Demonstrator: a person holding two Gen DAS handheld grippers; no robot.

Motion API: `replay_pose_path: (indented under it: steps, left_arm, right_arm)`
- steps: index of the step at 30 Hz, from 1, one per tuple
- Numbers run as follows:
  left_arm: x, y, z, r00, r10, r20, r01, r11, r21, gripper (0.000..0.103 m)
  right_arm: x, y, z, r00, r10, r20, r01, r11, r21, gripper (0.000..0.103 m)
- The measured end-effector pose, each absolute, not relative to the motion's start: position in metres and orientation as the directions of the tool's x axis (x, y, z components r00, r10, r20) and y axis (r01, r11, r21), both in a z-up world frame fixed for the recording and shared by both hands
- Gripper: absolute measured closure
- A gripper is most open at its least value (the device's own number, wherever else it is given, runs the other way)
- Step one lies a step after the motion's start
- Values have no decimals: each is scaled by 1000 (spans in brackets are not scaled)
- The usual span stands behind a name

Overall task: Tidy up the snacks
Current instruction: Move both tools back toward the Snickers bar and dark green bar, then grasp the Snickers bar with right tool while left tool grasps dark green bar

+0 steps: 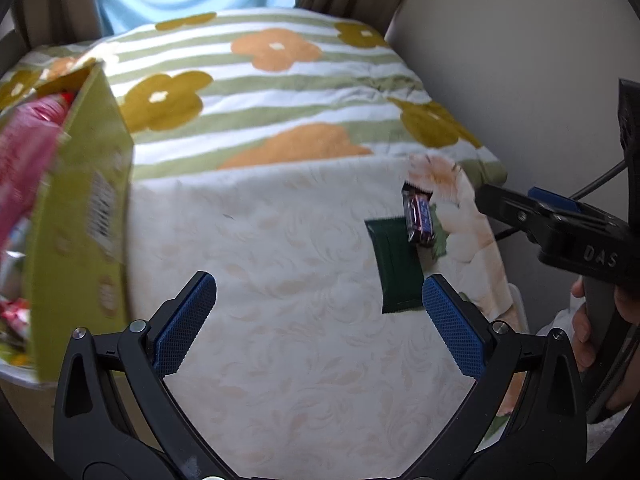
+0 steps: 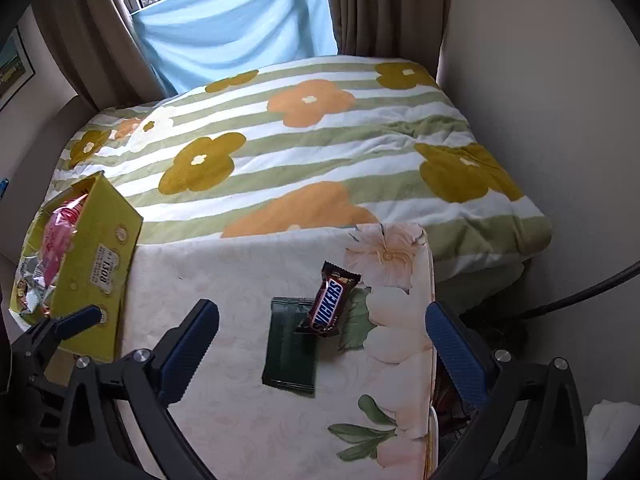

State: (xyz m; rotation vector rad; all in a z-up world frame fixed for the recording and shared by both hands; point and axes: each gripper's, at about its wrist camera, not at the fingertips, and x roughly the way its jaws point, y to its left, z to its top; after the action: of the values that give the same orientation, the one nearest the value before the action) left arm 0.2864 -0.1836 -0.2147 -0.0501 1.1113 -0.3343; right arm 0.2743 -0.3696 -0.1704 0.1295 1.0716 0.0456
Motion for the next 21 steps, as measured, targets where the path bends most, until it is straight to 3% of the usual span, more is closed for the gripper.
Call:
replay_pose_path:
  steps: [2, 4, 8, 10, 21]
  left_arm:
    - [287, -194, -232, 388, -285, -877, 245, 949, -200, 1]
    - [288, -203, -251, 378, -287, -880, 252, 947, -201, 1]
    - [295, -211, -275, 364, -297, -883, 234, 947, -222, 1]
    - [297, -213, -281, 367, -295, -882, 220, 949, -226, 1]
    - [297, -210, -289, 344, -311, -886, 194, 947, -257, 1]
  right_arm:
    - [280, -376, -194, 458, 107, -883, 40, 989, 141, 1]
    - [285, -380, -213, 443, 123, -888, 48, 986, 160, 8]
    - [296, -380, -241, 426, 130, -895, 56, 984, 170, 14]
    - [300, -377, -248, 429, 137, -893, 53, 983, 177, 27]
    - [304, -358, -260, 464, 141, -874, 35, 983, 178, 51]
